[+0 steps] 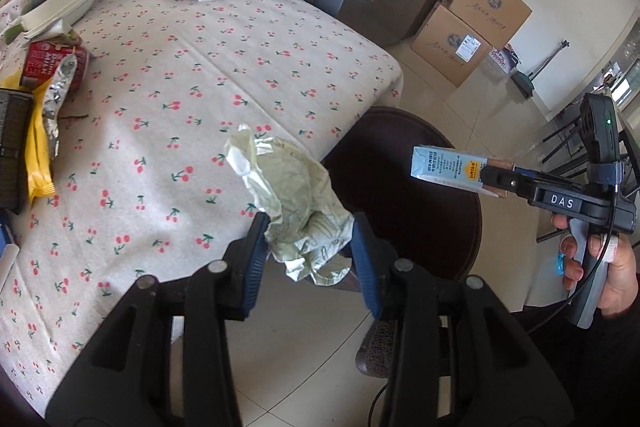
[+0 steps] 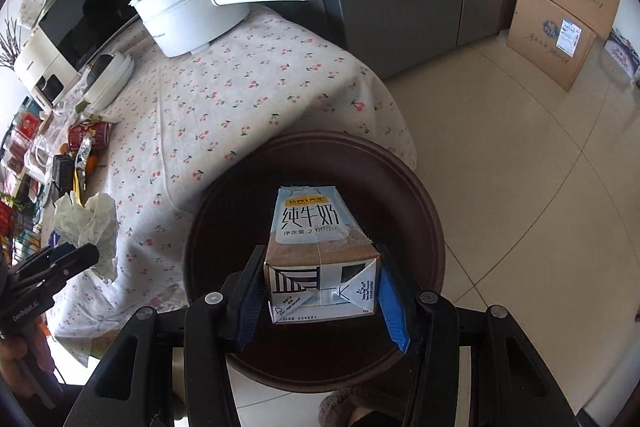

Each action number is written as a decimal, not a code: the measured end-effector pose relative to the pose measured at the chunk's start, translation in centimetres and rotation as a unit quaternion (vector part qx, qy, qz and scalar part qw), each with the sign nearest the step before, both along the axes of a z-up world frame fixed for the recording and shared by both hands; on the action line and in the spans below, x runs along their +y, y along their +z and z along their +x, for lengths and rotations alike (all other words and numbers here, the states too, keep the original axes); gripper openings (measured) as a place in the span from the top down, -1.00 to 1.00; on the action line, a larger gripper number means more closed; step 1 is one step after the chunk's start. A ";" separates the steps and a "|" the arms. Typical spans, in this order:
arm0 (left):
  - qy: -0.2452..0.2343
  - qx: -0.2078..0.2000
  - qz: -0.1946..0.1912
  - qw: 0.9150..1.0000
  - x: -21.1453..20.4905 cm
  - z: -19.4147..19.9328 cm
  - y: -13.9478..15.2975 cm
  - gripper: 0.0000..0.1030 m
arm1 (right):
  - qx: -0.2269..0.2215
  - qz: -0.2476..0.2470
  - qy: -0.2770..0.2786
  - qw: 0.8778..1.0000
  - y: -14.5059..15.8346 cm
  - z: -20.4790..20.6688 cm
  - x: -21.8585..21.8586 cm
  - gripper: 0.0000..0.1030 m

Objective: Collect trash
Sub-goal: 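Carry the carton and bag over the bin and open both grippers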

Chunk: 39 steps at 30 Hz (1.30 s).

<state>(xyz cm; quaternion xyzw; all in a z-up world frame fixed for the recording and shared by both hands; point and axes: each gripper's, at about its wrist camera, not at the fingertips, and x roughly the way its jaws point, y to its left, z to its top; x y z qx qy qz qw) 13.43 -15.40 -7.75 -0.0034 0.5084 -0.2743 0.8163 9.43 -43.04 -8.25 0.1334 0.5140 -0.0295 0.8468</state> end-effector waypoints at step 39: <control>0.047 -0.040 0.046 0.997 1.3 0.5 0.4 -0.92 | 0.053 -0.033 -0.013 0.998 -3.0 -0.3 -1.9 -0.02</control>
